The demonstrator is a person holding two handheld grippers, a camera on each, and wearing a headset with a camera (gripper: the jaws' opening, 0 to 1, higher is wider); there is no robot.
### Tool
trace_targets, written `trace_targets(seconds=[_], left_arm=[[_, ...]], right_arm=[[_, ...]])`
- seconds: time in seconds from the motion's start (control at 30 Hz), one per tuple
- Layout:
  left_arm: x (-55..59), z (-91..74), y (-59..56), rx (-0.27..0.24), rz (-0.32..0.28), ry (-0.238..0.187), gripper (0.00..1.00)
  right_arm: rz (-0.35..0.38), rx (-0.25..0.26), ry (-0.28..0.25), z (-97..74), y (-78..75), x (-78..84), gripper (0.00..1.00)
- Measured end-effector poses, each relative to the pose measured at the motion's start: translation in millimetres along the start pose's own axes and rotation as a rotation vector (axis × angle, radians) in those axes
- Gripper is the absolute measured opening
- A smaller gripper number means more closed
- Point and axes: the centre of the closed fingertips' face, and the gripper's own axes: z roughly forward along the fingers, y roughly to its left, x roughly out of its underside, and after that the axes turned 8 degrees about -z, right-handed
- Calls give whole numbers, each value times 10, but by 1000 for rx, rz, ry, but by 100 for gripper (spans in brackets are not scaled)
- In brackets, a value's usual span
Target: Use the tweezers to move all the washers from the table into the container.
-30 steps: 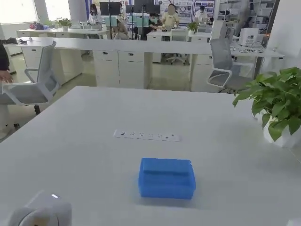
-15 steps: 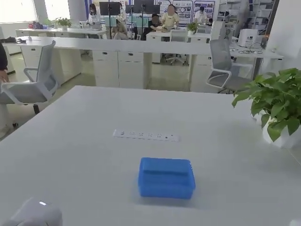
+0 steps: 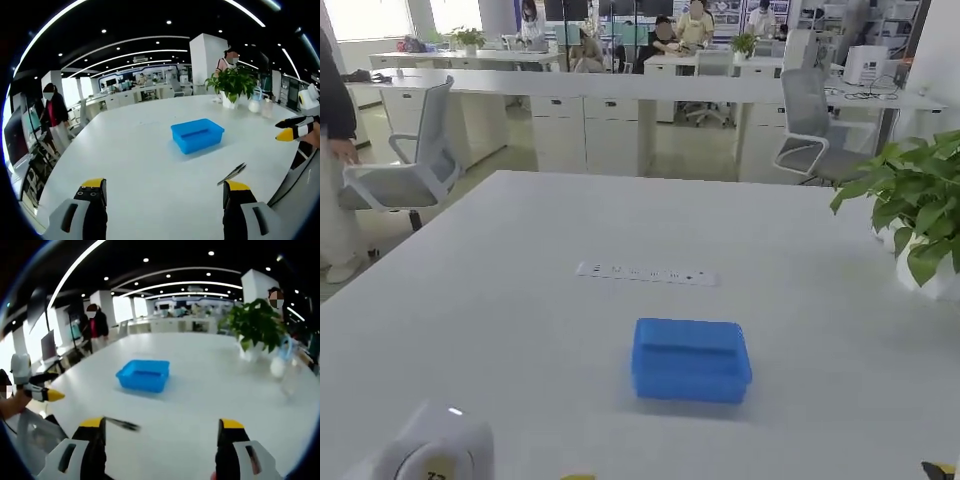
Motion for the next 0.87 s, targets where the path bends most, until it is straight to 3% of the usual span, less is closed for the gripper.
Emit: trace_targets(seconds=[0.43, 0.67, 0.87], left_arm=[[18, 8, -8, -11, 46, 3, 99], [25, 0, 0, -12, 29, 3, 99], [15, -14, -3, -5, -7, -6, 99]], right_arm=[[5, -1, 5, 3, 19, 37, 90], [-67, 2, 28, 29, 63, 63, 90], [-35, 9, 6, -2, 6, 38, 90]])
